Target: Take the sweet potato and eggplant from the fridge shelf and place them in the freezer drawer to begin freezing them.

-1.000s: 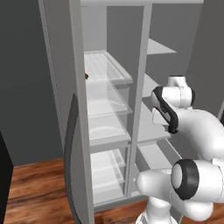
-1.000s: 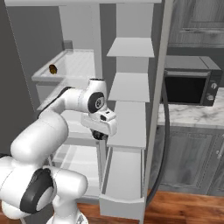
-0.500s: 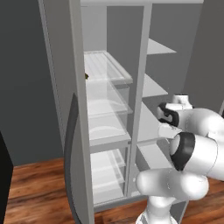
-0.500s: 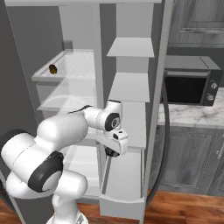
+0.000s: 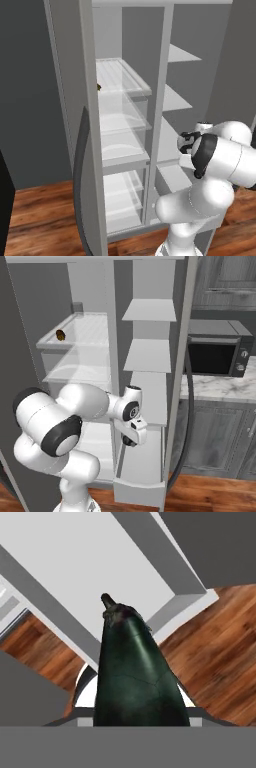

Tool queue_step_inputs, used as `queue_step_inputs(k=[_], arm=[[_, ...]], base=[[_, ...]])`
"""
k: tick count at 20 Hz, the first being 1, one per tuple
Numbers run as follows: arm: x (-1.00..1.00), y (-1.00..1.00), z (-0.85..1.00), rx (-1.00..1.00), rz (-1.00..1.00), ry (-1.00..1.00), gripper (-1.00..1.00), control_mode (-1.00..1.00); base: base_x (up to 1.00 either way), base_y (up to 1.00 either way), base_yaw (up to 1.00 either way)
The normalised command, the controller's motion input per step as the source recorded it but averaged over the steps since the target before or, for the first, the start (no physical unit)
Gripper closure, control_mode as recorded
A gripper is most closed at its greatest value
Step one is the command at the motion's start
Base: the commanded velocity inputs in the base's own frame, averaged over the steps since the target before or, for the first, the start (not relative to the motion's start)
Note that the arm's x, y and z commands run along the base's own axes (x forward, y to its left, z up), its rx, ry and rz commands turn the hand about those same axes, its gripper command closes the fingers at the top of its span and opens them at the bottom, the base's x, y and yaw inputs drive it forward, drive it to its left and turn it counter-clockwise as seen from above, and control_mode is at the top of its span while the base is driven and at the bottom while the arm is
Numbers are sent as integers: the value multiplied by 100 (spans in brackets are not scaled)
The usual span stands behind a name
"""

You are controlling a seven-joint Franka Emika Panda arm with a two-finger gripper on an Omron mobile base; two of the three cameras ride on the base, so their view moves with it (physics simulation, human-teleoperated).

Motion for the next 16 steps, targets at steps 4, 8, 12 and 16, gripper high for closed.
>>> queue_step_inputs(k=[4,8,12,16], arm=[[32,-3,-40,-6,0,0,100,-100],[42,-3,-37,-4,0,-1,100,-100],[29,-12,-33,0,0,0,100,-100],[27,-27,-60,0,0,0,100,-100]], base=[[0,0,0],[0,0,0],[0,0,0],[0,0,0]])
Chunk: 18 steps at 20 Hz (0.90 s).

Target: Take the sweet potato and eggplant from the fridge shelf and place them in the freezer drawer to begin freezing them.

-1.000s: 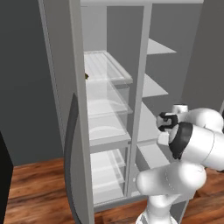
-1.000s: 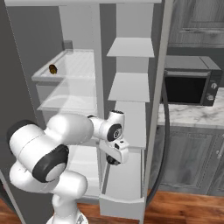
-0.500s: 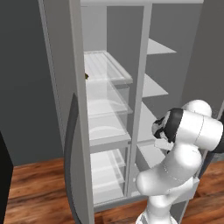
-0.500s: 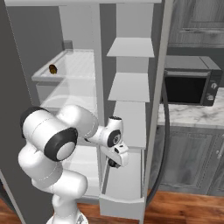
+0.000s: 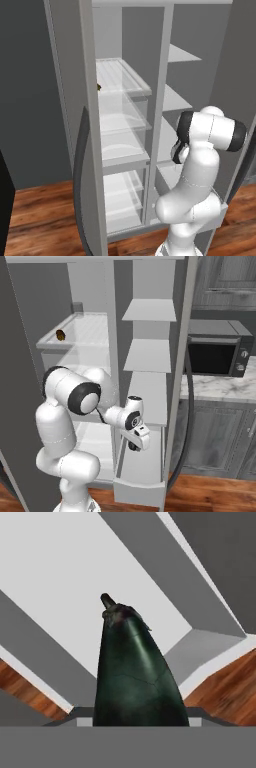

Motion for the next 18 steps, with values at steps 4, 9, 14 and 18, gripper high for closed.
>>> queue_step_inputs(k=[4,9,14,18], arm=[[16,-18,-67,0,0,0,100,-100],[15,-15,-62,0,0,0,100,-100],[23,-16,-65,0,0,0,100,-100],[33,-18,-63,0,0,0,100,-100]], base=[[0,0,0],[0,0,0],[0,0,0],[0,0,0]])
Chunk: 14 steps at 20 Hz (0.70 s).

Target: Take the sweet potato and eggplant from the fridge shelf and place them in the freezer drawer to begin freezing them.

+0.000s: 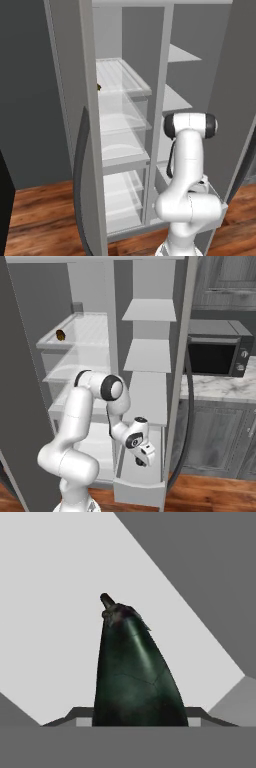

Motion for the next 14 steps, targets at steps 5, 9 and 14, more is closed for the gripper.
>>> queue_step_inputs(k=[5,9,14], arm=[[34,-25,-58,0,0,0,100,-100],[21,-9,-37,0,0,-2,-100,-100],[0,0,1,0,-2,0,-100,-100]], base=[[0,0,0],[0,0,0],[0,0,0]])
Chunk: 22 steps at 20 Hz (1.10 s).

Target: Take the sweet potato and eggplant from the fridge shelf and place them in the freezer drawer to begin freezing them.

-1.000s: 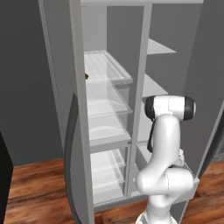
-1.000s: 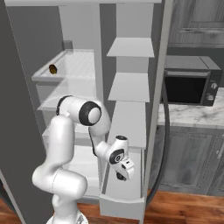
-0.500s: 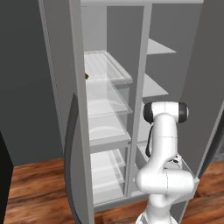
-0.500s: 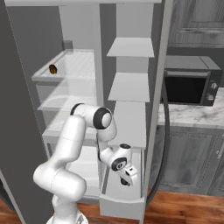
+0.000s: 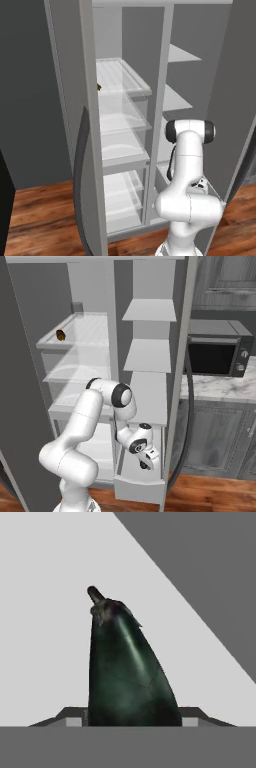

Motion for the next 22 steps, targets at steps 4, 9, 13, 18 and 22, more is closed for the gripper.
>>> queue_step_inputs(k=[4,9,13,18,22], arm=[[0,0,38,0,-8,-4,-100,-100],[-1,7,93,0,-4,-14,-100,-100],[-25,13,100,0,0,-22,-100,-100],[-41,17,100,0,0,-22,-100,-100],[-56,8,100,-1,0,-13,-100,-100]], base=[[0,0,0],[0,0,0],[0,0,0],[0,0,0],[0,0,0]])
